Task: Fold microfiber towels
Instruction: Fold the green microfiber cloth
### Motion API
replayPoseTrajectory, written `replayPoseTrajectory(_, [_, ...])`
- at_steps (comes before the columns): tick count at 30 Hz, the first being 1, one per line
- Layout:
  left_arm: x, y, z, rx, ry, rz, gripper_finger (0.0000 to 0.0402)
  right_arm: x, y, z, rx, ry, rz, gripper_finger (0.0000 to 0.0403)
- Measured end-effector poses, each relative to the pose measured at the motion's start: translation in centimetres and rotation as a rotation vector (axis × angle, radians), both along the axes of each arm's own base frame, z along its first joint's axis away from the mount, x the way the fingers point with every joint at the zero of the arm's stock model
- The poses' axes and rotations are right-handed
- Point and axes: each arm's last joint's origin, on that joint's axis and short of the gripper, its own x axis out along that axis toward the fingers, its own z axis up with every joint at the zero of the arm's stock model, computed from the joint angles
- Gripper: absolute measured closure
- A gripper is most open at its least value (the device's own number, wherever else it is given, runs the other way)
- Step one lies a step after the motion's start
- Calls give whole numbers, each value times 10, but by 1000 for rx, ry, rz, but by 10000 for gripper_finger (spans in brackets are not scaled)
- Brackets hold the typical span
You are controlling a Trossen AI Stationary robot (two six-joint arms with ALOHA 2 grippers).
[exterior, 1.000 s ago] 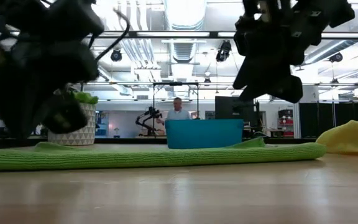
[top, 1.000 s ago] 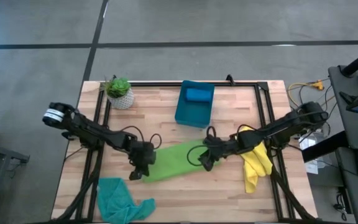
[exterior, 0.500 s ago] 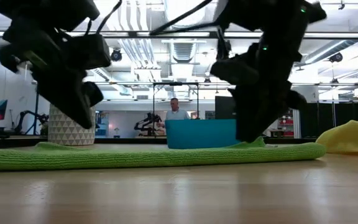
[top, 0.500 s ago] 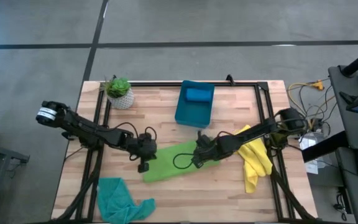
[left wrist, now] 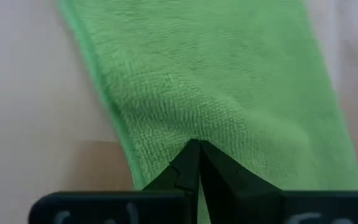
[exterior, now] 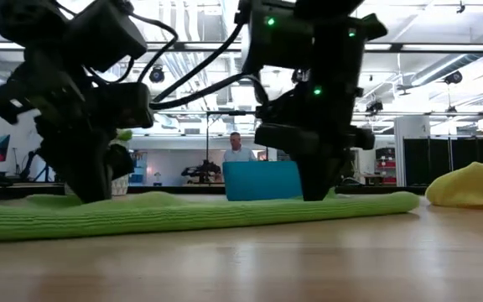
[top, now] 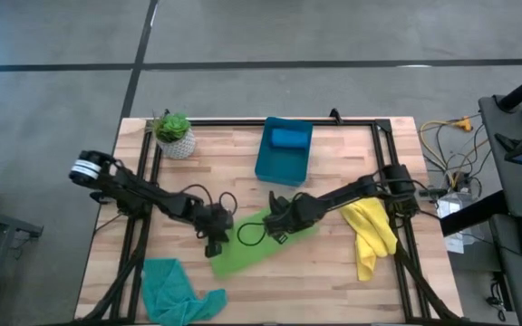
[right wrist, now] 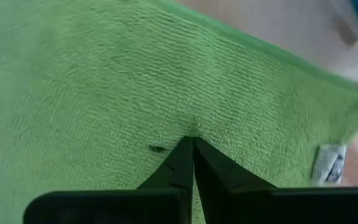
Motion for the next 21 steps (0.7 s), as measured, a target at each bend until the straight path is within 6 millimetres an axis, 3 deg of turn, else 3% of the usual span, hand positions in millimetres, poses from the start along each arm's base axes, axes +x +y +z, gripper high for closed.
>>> replayPoseTrajectory(5, [7,-9,6,-116,-65,-90,401,1,-18,6,-60,-6,-10,394])
replayPoseTrajectory(10, [3,-8,8,-121,-58,-93,401,-5,-22,36,-90,-63,33,394])
replayPoseTrajectory(13, [-1,-6,10,-110,-71,-85,401,-2,-4,54,-99,-175,196,394])
replayPoseTrajectory(16, [-5,-4,14,-61,-113,-87,401,3,26,73,-76,-340,438,394])
replayPoseTrajectory(19, [-7,-3,27,-6,-204,-148,401,5,58,80,-8,-452,644,394])
replayPoseTrajectory(21, [-7,-3,37,14,-265,-186,401,3,73,82,14,-495,691,394])
